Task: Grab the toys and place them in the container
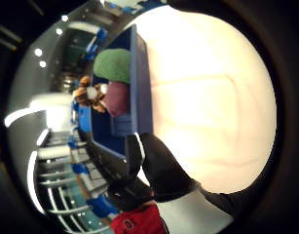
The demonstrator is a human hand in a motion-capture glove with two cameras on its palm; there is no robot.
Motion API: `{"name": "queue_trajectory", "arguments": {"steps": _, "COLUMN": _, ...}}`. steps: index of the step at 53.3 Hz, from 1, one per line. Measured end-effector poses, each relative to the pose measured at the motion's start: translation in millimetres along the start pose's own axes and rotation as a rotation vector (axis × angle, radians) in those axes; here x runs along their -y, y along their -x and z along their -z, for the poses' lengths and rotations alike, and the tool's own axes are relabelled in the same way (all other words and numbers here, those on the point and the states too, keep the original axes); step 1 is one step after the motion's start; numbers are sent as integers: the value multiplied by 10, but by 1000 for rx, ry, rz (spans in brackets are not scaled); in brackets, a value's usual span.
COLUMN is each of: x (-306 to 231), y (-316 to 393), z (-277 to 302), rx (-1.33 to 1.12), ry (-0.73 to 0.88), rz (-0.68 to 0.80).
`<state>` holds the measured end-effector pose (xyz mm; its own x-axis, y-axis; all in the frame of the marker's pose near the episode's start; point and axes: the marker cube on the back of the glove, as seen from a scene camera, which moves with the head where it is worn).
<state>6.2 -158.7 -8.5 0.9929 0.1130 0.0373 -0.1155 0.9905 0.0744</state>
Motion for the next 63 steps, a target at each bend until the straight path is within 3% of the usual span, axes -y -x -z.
{"name": "queue_trajectory", "arguments": {"steps": 37, "x": -593, "y": -865, "z": 23, "rx": 41, "ry": -38, "rz": -60}}
{"name": "queue_trajectory", "arguments": {"steps": 63, "x": -655, "y": -626, "z": -144, "rx": 135, "ry": 1, "rz": -47}}
